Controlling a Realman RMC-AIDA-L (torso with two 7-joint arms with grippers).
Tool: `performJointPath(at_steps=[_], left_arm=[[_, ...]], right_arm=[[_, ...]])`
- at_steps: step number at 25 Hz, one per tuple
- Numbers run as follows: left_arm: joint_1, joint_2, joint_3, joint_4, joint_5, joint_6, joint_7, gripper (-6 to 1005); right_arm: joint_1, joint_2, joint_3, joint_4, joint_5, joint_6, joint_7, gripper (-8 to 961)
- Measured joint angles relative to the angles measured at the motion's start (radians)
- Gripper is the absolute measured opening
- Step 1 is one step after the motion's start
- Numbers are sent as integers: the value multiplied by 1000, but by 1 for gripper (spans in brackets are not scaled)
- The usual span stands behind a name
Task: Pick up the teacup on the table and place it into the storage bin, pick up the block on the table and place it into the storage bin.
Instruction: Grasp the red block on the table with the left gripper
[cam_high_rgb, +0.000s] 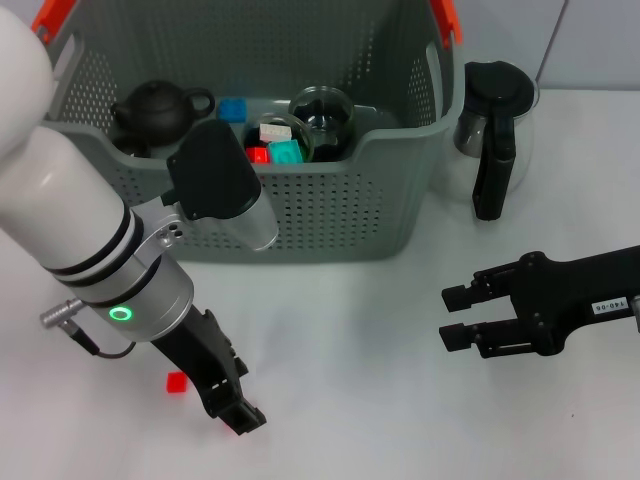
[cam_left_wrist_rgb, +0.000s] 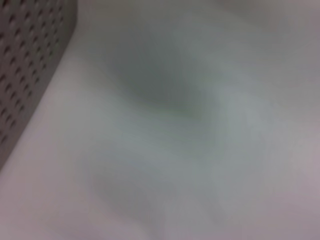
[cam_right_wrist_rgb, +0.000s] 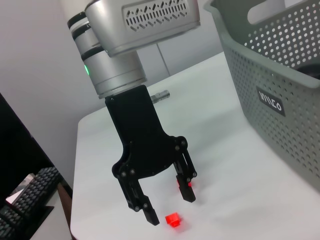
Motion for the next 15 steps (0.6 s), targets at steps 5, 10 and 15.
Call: performJointPath(at_steps=[5, 10, 15], left_arm=[[-9, 0, 11, -11, 22, -4, -98, 636], [-13, 0, 30, -6, 33, -5, -205, 630], [-15, 0, 52, -22, 50, -8, -239, 625]], right_arm=[[-2, 0, 2, 0, 0, 0, -1, 562], [-1, 0, -1, -1, 0, 0, -2, 562], [-3, 0, -2, 0, 0, 0, -4, 562]])
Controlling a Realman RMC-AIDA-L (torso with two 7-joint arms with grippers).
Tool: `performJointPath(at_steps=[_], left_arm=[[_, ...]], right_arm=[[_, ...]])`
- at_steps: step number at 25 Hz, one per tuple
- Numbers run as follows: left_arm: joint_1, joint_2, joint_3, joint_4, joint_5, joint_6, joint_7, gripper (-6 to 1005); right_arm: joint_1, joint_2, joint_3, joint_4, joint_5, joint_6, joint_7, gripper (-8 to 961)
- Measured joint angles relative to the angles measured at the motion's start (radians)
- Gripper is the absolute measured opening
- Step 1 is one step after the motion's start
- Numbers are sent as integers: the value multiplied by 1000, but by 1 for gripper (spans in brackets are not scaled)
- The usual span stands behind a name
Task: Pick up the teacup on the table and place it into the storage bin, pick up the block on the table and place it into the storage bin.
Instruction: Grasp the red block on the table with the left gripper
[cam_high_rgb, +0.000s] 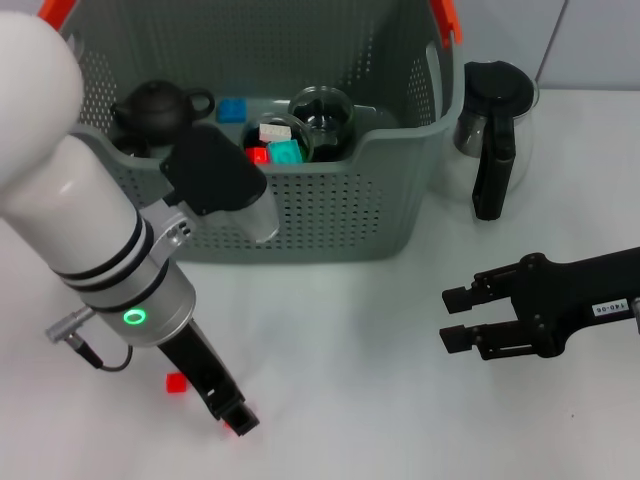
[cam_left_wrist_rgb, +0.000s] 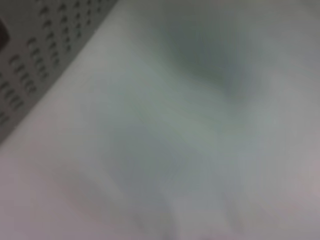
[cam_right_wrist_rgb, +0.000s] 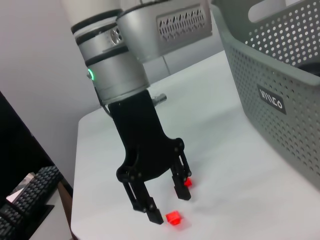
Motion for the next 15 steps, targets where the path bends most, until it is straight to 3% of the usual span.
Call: performJointPath(at_steps=[15], left_arm=[[0, 0, 15, -37, 8, -70, 79, 600]], right_arm=[[-5, 2, 0, 2, 0, 3, -13, 562]])
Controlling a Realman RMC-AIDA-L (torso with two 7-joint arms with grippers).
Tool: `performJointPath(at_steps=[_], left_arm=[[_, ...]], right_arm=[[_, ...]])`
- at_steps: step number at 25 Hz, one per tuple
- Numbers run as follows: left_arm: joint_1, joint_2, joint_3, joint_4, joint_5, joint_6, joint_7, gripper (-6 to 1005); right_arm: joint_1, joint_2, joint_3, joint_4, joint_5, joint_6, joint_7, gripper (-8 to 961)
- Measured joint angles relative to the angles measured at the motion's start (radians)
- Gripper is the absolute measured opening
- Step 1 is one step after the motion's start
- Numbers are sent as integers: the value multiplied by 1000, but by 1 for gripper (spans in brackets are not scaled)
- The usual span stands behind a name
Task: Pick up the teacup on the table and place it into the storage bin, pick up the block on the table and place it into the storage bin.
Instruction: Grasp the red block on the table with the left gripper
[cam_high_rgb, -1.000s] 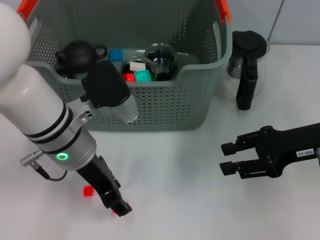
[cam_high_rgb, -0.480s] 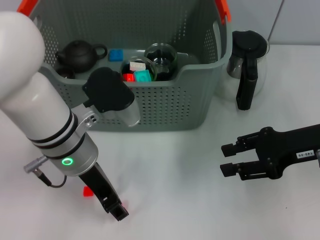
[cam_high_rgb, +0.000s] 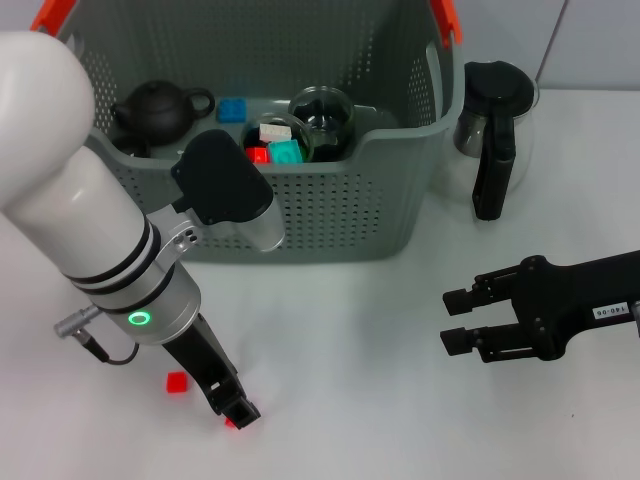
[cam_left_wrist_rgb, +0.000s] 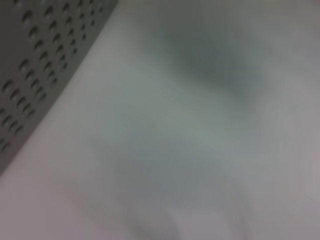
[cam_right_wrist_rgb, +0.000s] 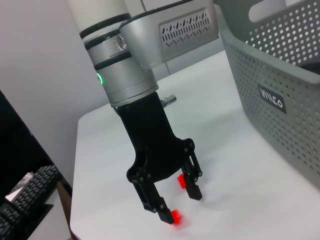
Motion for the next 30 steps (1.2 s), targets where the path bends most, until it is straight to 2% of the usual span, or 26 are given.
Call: performJointPath(at_steps=[9, 22, 30], left_arm=[[-5, 0, 17, -6, 20, 18, -8, 599], [-10, 0, 7, -17, 90, -52, -48, 597], [-22, 0, 12, -6, 90, -9, -52, 587]], right_arm=[[-1, 0, 0, 0, 0, -1, 0, 563], [-2, 0, 1, 0, 0, -2, 0, 563], [-1, 0, 2, 0, 0, -4, 0, 563]])
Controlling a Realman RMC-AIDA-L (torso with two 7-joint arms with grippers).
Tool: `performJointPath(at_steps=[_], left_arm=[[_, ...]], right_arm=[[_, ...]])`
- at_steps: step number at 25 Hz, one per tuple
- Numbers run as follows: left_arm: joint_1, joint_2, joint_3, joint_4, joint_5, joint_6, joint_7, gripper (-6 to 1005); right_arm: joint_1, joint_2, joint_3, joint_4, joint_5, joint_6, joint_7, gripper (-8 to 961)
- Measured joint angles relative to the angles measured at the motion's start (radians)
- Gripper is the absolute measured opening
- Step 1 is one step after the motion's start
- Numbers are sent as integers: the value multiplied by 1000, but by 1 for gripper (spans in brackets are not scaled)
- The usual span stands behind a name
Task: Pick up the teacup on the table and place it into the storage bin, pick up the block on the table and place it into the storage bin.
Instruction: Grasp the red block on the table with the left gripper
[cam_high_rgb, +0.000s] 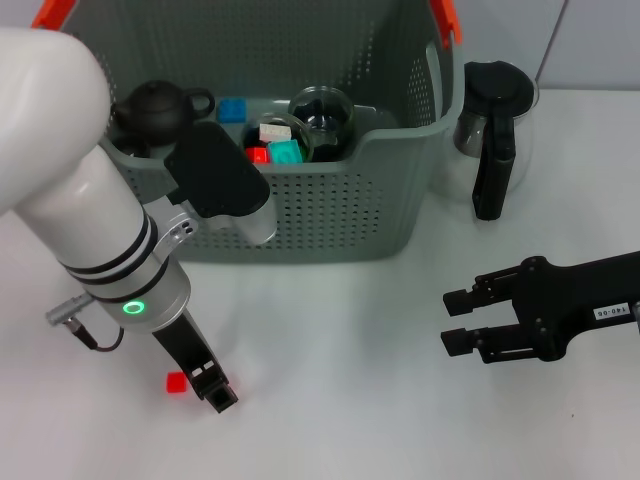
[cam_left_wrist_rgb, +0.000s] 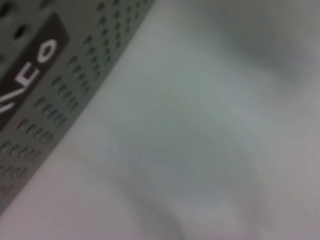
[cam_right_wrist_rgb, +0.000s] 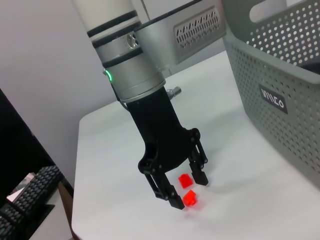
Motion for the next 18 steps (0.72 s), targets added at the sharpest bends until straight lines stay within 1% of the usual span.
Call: performJointPath(at_steps=[9, 14, 18], left_arm=[[-3, 0, 4, 24, 0, 27, -48, 557], [-8, 0, 8, 2, -2, 19, -49, 540], [-9, 0, 14, -10, -2, 16, -50, 507]], right_arm=[[1, 0, 2, 0, 0, -2, 0, 563], [1, 0, 2, 0, 0, -4, 0, 562], [1, 0, 2, 0, 0, -3, 0, 562]])
